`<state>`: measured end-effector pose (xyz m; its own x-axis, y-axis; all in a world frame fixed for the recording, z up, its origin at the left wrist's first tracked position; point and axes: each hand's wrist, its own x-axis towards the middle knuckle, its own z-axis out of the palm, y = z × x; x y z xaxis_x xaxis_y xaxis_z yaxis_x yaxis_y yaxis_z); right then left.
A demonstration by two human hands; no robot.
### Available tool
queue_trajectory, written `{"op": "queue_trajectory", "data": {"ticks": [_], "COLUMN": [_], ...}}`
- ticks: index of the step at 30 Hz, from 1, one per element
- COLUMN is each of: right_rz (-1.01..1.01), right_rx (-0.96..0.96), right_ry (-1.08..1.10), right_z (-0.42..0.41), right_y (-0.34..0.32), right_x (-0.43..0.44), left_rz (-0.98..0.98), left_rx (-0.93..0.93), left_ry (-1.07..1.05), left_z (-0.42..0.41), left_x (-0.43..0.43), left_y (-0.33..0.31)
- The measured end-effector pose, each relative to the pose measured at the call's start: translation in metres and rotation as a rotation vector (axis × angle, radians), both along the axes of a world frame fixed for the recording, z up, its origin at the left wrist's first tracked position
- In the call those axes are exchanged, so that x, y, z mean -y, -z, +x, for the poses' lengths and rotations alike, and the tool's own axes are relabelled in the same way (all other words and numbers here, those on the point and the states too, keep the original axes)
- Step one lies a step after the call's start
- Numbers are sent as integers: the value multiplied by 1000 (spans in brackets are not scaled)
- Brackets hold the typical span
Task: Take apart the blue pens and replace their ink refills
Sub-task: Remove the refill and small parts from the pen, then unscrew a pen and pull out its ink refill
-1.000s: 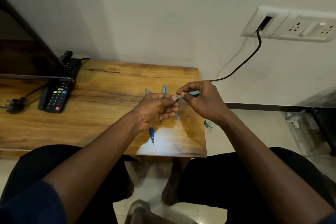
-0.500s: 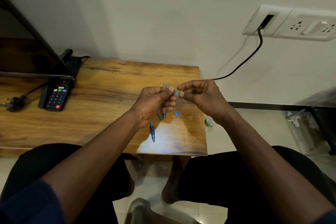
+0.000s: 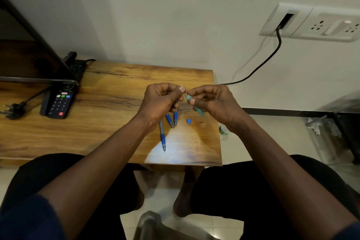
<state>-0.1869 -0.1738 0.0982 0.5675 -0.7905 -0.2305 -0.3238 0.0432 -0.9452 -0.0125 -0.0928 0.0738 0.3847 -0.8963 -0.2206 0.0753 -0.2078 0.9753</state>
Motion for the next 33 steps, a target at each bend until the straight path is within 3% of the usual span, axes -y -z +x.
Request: {"op": "queue_trajectory", "data": {"ticks": [14,33], "right_rz": [42,26], "right_rx": [-19,-27], "right_ry": [-33,-45], "right_z": [3,7], "right_y": [-1,0], "right_x": [-3,-5], "left_rz": [-7,-192], "left_rx": [50,120], "left_ry": [-43,-175], "left_z": [2,7], "left_x": [1,1], "left_y": [0,-9]}}
